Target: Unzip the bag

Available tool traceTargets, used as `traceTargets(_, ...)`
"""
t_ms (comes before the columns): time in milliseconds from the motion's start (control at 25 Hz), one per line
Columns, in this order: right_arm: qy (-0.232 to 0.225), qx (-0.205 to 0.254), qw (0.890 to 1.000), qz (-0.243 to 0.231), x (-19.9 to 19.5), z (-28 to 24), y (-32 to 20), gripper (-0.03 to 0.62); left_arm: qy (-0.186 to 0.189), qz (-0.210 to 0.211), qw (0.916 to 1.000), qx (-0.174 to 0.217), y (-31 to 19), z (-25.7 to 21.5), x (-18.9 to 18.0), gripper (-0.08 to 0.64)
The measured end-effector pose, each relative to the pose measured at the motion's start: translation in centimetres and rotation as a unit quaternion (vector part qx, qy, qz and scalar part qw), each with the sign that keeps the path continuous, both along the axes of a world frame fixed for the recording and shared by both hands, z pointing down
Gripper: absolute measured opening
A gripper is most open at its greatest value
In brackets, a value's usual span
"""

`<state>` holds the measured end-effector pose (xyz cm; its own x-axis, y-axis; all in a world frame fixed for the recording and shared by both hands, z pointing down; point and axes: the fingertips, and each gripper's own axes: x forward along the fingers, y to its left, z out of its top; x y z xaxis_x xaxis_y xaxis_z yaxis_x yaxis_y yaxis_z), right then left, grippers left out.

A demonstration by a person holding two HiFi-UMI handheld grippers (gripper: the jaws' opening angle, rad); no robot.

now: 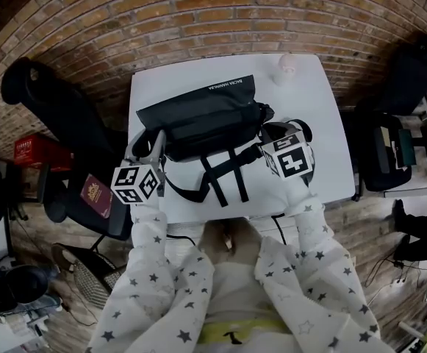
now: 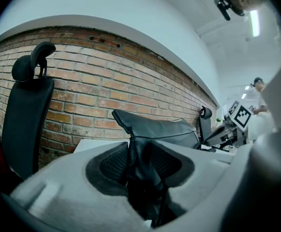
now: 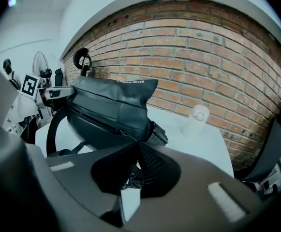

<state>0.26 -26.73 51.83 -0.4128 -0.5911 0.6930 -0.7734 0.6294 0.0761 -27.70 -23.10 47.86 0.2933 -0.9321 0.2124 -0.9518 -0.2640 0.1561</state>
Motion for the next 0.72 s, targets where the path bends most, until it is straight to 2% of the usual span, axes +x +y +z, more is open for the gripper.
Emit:
traceTargets(280, 0.001, 0.003, 1.000, 0.020, 1.4, 0.0, -0.3, 0.015, 0.000, -0.002, 1.0000, 0.001, 0.1, 0.0, -0.1, 0.146)
traceTargets(720, -0.014, 0.004, 1.000, 0.016, 1.3, 0.6, -0.2, 0.020, 0.011, -0.006, 0.9999, -0.002, 0.2, 0.1, 0.0, 0.157)
